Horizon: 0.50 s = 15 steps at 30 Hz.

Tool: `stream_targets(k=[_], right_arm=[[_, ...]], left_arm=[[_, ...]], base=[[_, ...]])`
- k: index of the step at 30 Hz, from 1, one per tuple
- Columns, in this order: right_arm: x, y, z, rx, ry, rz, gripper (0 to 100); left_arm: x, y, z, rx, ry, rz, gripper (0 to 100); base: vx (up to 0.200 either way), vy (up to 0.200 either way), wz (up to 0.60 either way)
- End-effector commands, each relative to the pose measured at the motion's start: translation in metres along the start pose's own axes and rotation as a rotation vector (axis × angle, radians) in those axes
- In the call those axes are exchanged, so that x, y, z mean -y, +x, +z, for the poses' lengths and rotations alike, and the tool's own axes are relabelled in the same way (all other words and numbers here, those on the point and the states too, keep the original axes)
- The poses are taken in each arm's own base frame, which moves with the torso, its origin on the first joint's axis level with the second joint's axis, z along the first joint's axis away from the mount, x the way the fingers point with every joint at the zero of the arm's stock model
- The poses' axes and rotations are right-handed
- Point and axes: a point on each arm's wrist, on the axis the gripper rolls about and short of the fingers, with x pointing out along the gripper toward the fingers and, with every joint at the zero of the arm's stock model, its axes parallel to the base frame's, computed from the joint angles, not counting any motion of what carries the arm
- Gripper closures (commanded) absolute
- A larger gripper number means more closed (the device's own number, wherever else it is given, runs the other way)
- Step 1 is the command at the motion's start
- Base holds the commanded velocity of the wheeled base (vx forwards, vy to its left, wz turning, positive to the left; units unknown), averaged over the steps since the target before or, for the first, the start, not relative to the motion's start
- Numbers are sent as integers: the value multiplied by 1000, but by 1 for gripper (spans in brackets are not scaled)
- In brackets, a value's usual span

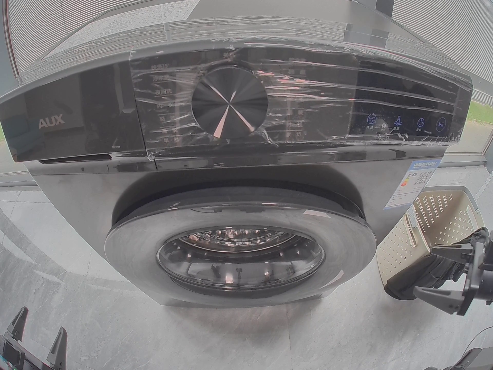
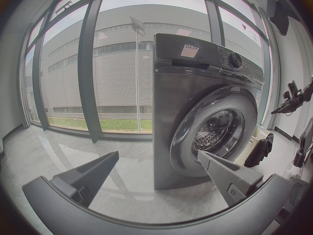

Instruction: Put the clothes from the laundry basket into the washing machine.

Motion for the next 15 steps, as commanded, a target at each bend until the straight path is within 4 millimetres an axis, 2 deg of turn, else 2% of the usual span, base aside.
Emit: stream_targets(k=[1,15], right_arm=[[20,62,8,-127,51,78,0],[32,95,20,-165,130,92,0]], left_arm=[[0,0,-5,-2,-1,0,0],[0,0,-5,0,0,0,0]], base=[[0,0,0],[0,0,0]])
